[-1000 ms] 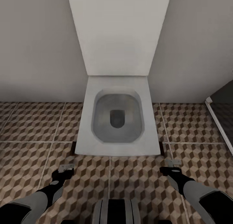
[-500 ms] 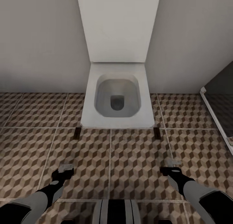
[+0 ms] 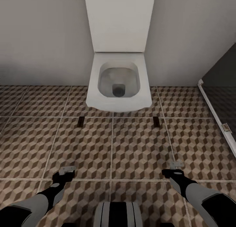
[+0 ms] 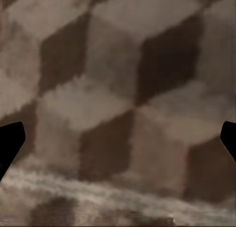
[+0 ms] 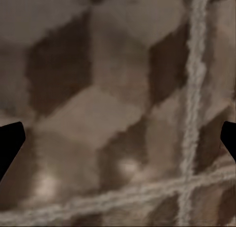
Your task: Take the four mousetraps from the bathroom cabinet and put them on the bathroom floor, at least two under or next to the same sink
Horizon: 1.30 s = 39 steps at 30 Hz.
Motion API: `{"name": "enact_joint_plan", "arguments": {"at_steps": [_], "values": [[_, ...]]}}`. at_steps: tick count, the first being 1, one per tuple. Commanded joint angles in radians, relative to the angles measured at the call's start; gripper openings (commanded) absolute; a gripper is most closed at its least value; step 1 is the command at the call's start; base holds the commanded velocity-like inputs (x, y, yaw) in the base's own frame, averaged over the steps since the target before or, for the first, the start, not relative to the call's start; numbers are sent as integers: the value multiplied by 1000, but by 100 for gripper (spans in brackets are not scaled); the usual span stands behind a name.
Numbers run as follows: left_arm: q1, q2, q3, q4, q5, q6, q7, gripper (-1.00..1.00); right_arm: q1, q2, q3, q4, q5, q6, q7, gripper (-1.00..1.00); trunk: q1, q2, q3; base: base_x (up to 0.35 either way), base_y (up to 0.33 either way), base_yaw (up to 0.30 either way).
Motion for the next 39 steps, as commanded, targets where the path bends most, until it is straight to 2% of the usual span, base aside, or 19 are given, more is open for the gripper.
{"name": "enact_joint_plan", "arguments": {"at_steps": [1, 14, 39], "values": [[0, 0, -9, 0, 7, -2, 3, 100, 0, 0, 9, -1, -10, 0, -3, 100, -1, 0, 0, -345, 0, 0], [0, 1, -9, 0, 5, -4, 3, 100, 0, 1, 9, -1, -10, -1, -3, 100, -1, 0, 0, -296, 0, 0], [0, 0, -9, 0, 3, -5, 1, 100, 0, 1, 8, -1, -10, -1, -3, 100, -1, 0, 0, -25, 0, 0]]}}
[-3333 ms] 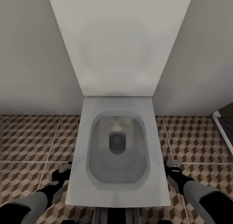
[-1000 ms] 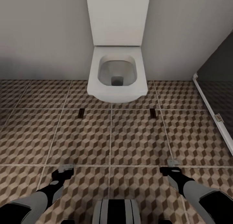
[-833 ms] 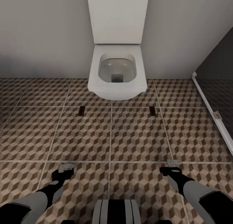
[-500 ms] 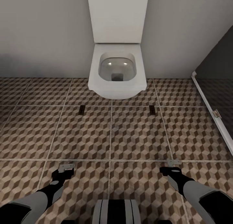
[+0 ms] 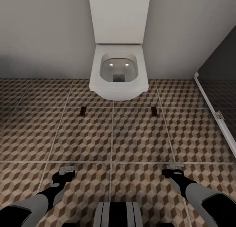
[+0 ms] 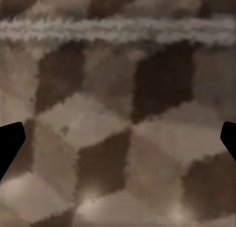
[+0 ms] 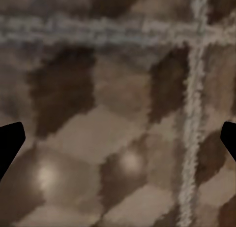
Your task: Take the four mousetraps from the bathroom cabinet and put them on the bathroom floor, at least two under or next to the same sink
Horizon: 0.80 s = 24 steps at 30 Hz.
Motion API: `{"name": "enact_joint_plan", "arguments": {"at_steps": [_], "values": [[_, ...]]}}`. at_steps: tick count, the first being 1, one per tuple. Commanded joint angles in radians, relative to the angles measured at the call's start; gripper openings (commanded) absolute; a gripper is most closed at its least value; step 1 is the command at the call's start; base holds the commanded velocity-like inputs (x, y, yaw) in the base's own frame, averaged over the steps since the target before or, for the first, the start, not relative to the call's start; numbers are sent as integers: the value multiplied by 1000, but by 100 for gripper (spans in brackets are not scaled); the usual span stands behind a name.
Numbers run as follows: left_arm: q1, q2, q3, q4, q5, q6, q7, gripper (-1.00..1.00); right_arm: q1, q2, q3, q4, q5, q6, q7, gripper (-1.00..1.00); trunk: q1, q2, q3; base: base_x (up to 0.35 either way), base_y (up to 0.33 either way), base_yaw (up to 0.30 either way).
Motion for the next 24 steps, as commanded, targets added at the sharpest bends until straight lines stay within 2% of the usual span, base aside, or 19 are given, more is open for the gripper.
{"name": "enact_joint_plan", "arguments": {"at_steps": [1, 6, 24], "values": [[0, 0, -9, 0, 7, -2, 3, 100, 0, 0, 9, -1, -10, 0, -3, 100, 0, 0, 0, 0, 0, 0], [0, 0, -9, 0, 7, -2, 3, 100, 0, -1, 8, -1, -10, 0, -3, 100, 0, 0, 0, 0, 0, 0], [0, 1, -9, -1, 6, -1, -3, 100, 0, -2, 8, -1, -8, 0, -3, 100, -8, 4, 69, 0, 0, 0]]}}
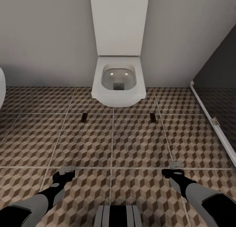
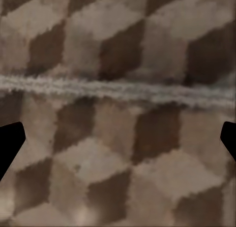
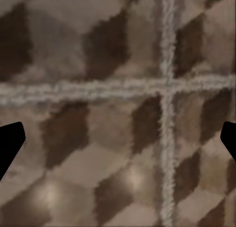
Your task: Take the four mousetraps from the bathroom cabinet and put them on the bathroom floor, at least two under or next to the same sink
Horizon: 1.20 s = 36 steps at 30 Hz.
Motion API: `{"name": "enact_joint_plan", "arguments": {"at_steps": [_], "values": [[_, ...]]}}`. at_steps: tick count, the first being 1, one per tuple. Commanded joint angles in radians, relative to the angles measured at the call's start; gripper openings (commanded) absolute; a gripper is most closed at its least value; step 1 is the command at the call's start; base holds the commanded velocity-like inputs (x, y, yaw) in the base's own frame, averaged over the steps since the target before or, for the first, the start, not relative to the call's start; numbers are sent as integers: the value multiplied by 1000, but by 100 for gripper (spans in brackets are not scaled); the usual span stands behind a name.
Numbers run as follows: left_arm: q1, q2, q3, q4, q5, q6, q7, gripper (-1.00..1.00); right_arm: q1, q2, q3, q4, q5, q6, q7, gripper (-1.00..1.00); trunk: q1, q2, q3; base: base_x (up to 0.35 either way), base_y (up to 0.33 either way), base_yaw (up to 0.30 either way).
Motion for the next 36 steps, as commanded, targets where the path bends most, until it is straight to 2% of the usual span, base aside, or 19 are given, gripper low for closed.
{"name": "enact_joint_plan", "arguments": {"at_steps": [1, 36], "values": [[0, 0, -9, 0, 7, -3, 2, 100, 0, 0, 8, -1, -10, 0, -3, 100, -1, 0, 3, 0, 0, 0], [0, 4, -7, -3, 10, -6, 0, 100, 0, 11, 10, -1, -9, 1, -2, 100, -16, 8, 139, 0, 0, 0]]}}
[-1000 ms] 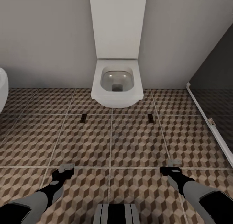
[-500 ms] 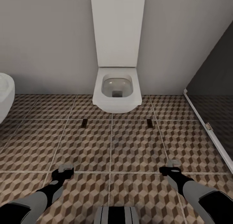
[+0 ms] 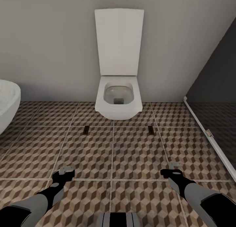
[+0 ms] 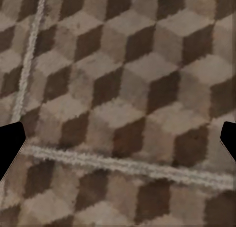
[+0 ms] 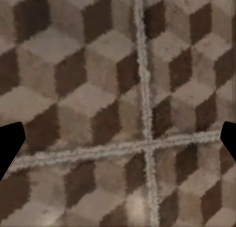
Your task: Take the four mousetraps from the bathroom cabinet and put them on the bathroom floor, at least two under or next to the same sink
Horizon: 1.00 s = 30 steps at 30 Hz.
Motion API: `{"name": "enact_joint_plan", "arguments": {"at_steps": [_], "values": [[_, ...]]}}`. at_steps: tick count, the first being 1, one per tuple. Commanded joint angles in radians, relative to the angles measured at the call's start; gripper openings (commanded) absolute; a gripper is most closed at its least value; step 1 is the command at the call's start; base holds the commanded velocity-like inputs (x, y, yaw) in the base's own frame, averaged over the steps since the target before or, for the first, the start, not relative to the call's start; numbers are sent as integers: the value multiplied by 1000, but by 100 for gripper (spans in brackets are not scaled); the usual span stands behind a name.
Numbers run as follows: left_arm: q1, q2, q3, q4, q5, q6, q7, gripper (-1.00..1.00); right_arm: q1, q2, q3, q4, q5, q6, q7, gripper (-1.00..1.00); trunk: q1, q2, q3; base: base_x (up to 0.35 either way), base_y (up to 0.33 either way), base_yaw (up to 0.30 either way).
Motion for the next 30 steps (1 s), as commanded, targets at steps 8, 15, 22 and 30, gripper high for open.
{"name": "enact_joint_plan", "arguments": {"at_steps": [8, 15, 22, 30], "values": [[0, 1, -7, 0, 8, 0, 2, 100, 0, 2, 8, -1, 2, 0, -2, 100, -4, 2, 30, 0, 0, 0], [0, 1, -4, 0, 10, 1, 2, 100, 0, 6, 7, -1, 17, -1, -3, 100, -7, 3, 57, 0, 0, 0], [0, 2, -3, -1, 10, 1, 1, 100, 0, 11, 7, -1, 19, -1, -4, 100, -10, 5, 85, 0, 0, 0], [0, 2, -3, -1, 10, 2, 1, 100, 0, 29, 5, -1, 19, -2, -8, 100, -14, 7, 115, 0, 0, 0]]}}
